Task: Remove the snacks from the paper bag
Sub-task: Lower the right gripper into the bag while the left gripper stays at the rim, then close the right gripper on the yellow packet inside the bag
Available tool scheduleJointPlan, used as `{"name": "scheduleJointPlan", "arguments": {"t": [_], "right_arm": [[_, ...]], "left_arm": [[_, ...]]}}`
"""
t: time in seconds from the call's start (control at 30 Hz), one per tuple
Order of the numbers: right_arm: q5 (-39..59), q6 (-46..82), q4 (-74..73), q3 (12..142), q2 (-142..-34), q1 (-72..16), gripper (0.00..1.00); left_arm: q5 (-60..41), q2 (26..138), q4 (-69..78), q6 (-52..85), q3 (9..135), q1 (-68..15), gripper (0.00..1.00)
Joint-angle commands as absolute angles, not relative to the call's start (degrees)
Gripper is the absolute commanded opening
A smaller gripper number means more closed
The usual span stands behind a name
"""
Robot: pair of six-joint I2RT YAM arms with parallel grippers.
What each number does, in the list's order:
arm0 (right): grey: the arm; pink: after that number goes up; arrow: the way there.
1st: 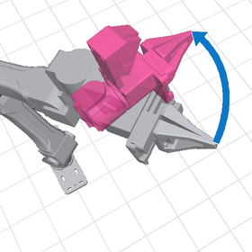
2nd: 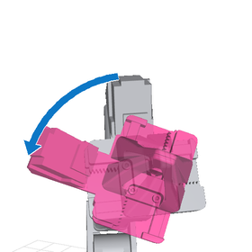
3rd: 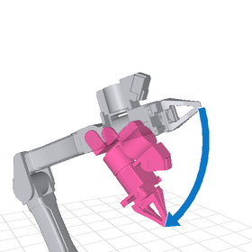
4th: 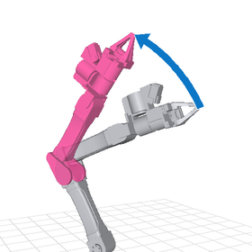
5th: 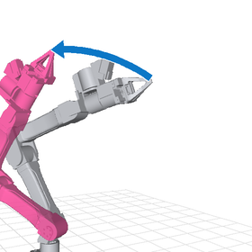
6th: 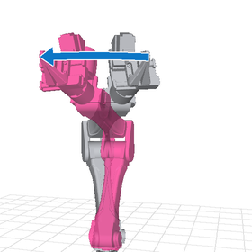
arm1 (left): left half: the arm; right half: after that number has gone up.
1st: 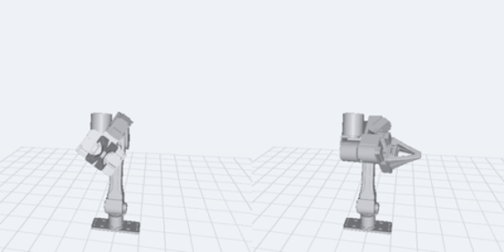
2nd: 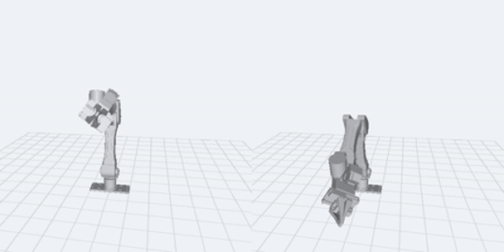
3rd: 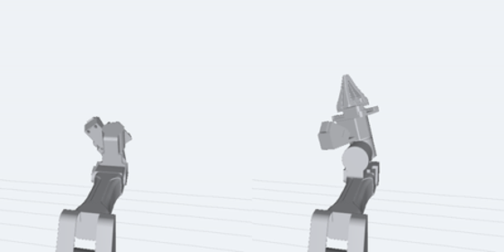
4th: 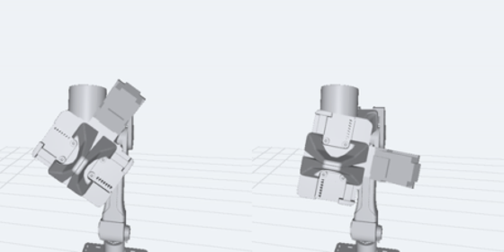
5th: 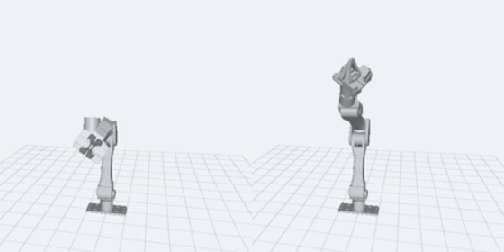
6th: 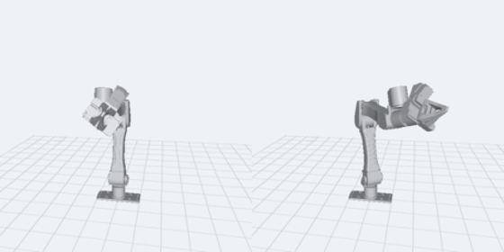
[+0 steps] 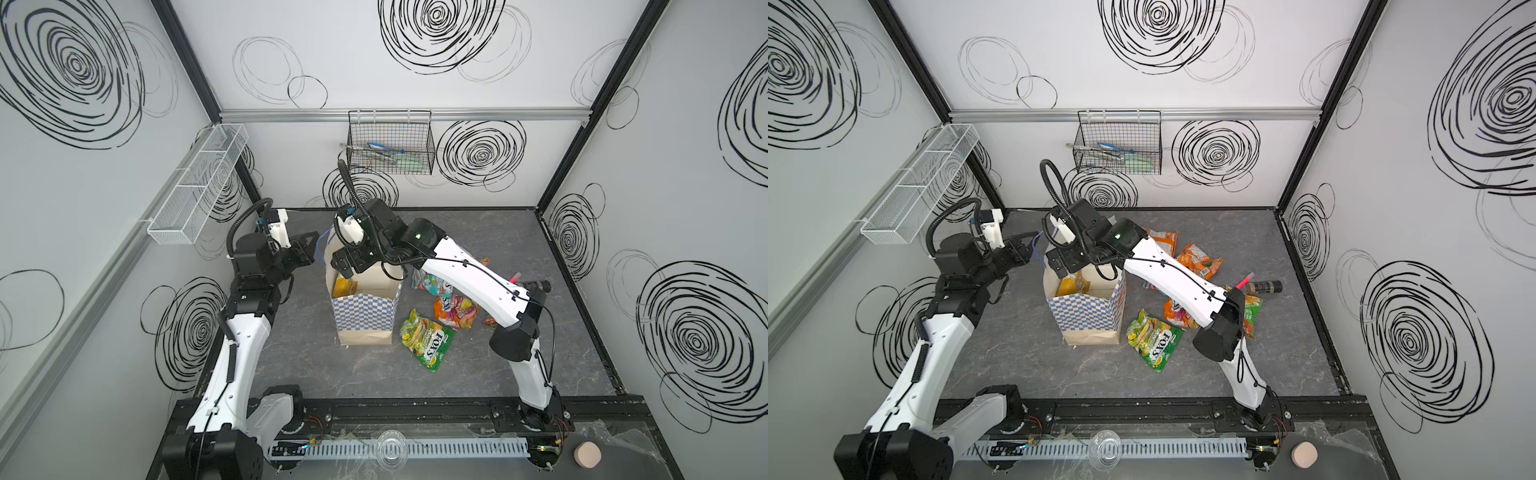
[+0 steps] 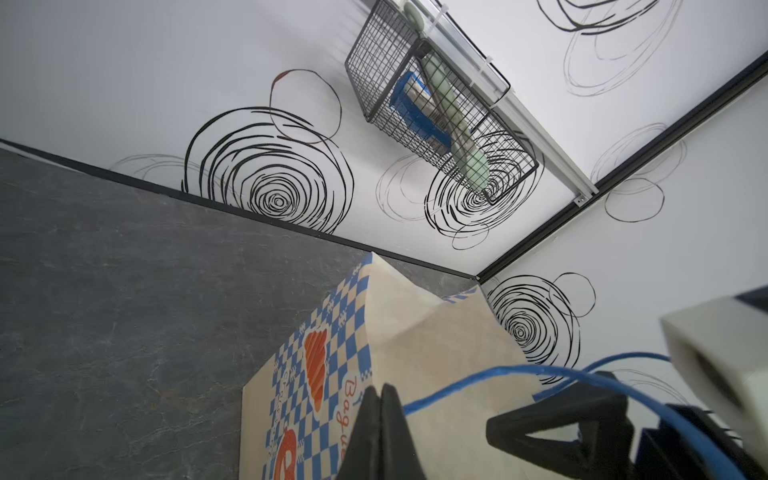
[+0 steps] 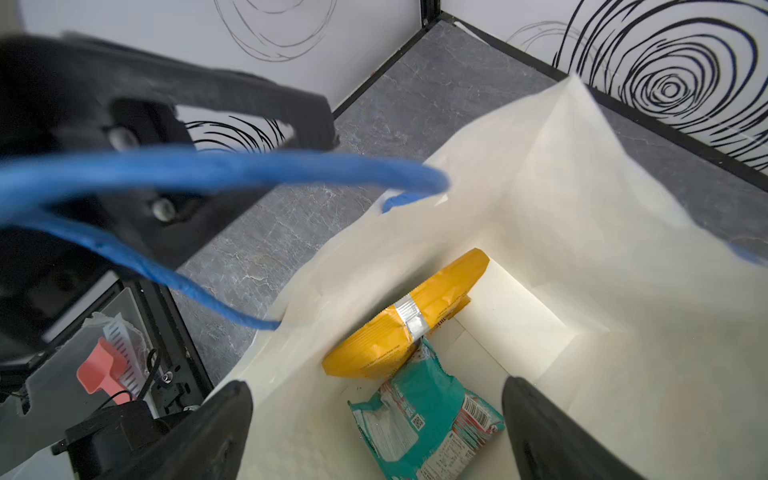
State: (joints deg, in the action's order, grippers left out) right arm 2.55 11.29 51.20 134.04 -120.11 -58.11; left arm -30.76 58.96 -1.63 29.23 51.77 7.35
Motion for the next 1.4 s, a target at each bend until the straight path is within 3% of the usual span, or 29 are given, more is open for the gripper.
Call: {"name": "scheduleJointPlan", "arguments": {"t": [0.0, 0.53, 1.03, 1.27, 1.37], "right_arm": [[1.4, 11.2, 48.6, 132.4, -122.3, -57.8, 0.98], [0.9, 13.3, 50.1, 130.6, -133.7, -57.2, 0.99], [5.6, 17.4, 39.1, 112.2, -136.3, -56.5, 0.98], [5.9, 18.3, 37.9, 109.6, -139.1, -56.2, 1.00], [5.9, 18.2, 37.7, 109.4, -139.3, -56.1, 0.92]], "left_arm": [[-32.3, 58.8, 2.7, 30.1, 50.4, 8.7, 0.00], [-35.4, 58.6, 7.5, 32.6, 48.2, 9.2, 0.00], [-35.5, 58.8, 8.0, 32.8, 47.7, 9.1, 0.00], [-35.4, 58.7, 8.3, 32.9, 47.5, 9.1, 0.00], [-35.4, 58.8, 8.4, 32.9, 47.4, 9.1, 0.02]]}}
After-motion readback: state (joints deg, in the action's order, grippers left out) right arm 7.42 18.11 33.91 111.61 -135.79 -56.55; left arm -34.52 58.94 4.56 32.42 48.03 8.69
